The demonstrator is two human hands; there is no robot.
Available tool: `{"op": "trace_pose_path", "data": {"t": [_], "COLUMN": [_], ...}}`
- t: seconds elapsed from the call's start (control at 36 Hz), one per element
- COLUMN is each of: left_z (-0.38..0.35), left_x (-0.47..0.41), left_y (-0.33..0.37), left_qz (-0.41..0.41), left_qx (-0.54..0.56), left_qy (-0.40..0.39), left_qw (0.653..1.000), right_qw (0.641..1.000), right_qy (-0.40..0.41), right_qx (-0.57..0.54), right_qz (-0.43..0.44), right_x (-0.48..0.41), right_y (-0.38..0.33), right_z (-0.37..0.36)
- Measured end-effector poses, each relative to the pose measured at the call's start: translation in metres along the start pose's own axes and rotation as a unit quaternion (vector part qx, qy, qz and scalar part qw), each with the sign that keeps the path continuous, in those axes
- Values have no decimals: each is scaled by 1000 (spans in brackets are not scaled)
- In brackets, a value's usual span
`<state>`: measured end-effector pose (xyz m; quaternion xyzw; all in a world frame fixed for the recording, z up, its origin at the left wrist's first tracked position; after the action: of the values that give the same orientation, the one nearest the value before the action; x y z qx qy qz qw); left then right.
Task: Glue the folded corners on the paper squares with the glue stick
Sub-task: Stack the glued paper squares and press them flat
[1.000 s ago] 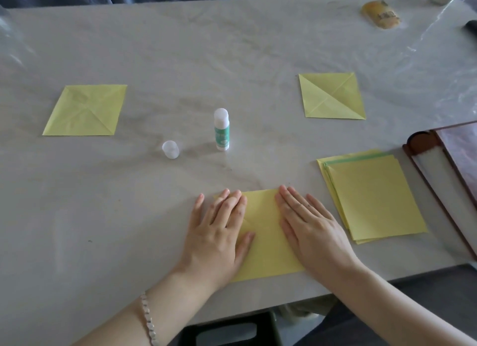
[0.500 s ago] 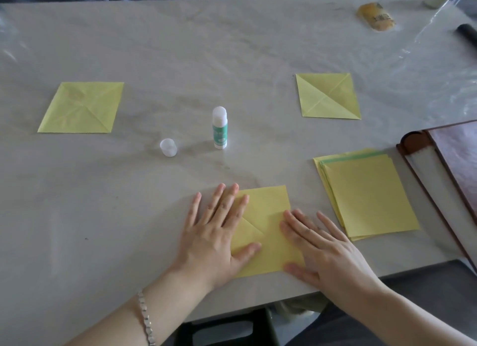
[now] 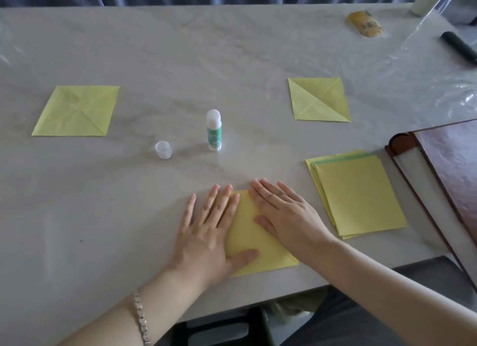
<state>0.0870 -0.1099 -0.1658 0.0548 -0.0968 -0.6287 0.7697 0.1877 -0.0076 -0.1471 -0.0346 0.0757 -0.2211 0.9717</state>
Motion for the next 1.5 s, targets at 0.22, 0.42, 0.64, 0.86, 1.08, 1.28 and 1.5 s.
{"op": "trace_pose_path", "data": {"t": [0.22, 0.42, 0.64, 0.86, 1.08, 1.28, 1.5], "left_z": [3, 1, 2, 3, 2, 3, 5], "left_x": [1, 1, 0, 5, 14, 29, 51], "left_y": [1, 1, 0, 4, -1, -13, -30], "left_qz": [7, -8, -1, -76, -198, -290, -323], "left_qx": [-5, -15, -13, -16, -74, -112, -85], "left_qy": [9, 28, 7, 18, 23, -7, -29], "left_qw": [1000, 999, 1000, 997, 977, 950, 942], "right_qw": [998, 996, 999, 998, 997, 998, 998], "right_qy": [-4, -13, 0, 31, 38, 20, -1], "right_qx": [-34, -41, -34, -56, -67, -59, -63], "right_qz": [56, 83, 34, 17, 18, 17, 2], "right_x": [36, 48, 4, -2, -1, -1, -2], "right_y": [-22, -19, -4, -5, -5, -4, -4], "right_z": [3, 6, -1, -6, -3, -4, -5]}}
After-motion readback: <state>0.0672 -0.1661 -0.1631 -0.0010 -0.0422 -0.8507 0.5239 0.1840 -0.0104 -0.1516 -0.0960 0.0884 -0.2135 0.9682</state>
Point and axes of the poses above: each hand's wrist, its own x-axis away from the middle knuckle, its own z-axis out of the back of the hand, y = z × x, the point moved 5 cm from there along -x, towards the middle knuckle
